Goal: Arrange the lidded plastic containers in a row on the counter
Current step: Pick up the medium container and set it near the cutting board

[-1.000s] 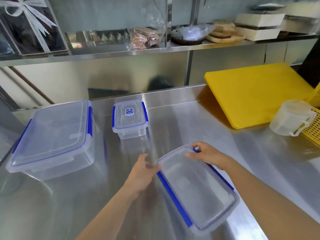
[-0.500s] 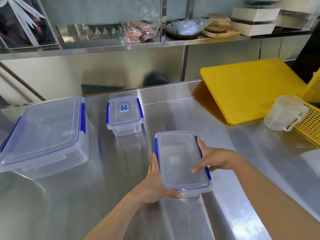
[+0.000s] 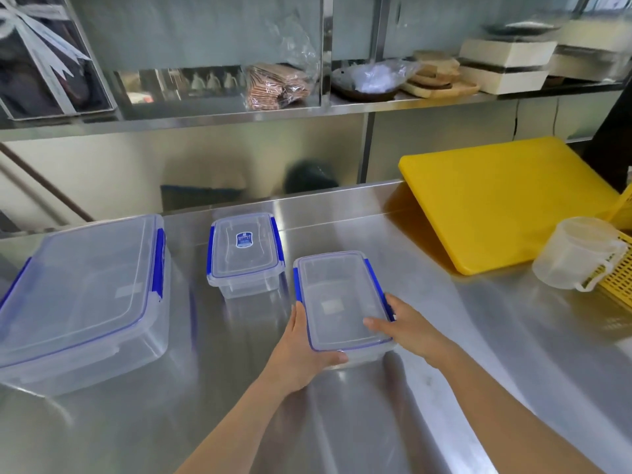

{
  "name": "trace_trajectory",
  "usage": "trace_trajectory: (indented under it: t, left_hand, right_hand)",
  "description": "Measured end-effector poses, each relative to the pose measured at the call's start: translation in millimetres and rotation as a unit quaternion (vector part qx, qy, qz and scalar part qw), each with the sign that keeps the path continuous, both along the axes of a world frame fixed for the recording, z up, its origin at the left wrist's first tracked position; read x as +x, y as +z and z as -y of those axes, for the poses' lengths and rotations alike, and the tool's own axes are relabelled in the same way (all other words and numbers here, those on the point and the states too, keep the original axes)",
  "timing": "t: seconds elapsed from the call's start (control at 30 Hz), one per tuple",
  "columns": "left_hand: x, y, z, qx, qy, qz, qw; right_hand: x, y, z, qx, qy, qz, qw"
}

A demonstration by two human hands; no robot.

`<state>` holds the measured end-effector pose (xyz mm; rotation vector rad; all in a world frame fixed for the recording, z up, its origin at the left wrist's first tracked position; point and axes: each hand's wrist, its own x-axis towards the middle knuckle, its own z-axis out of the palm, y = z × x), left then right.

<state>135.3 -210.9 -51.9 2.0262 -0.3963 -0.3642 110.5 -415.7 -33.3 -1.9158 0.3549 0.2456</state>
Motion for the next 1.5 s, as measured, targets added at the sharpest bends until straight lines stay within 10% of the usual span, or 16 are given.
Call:
trace_trajectory:
  t: [0.23, 0.47, 1.5]
  left_hand:
    - [50.2, 4.6, 13.1, 0.342, 0.012, 0.183, 0.921]
    - [103.4, 3.6, 18.4, 0.462, 0.020, 0.271, 0.844]
    - [150.0, -19.8, 182.6, 0.370, 0.014, 0.366, 0.854]
  right_hand:
    - [53.8, -12.6, -8.3, -0.065, -0.065, 0.010, 0.996]
    - [128.0, -15.3, -8.7, -0.104, -0.040, 0.008, 0.994]
    - [182.8, -39.8, 140.6, -0.169, -0.244, 0.130, 0.946]
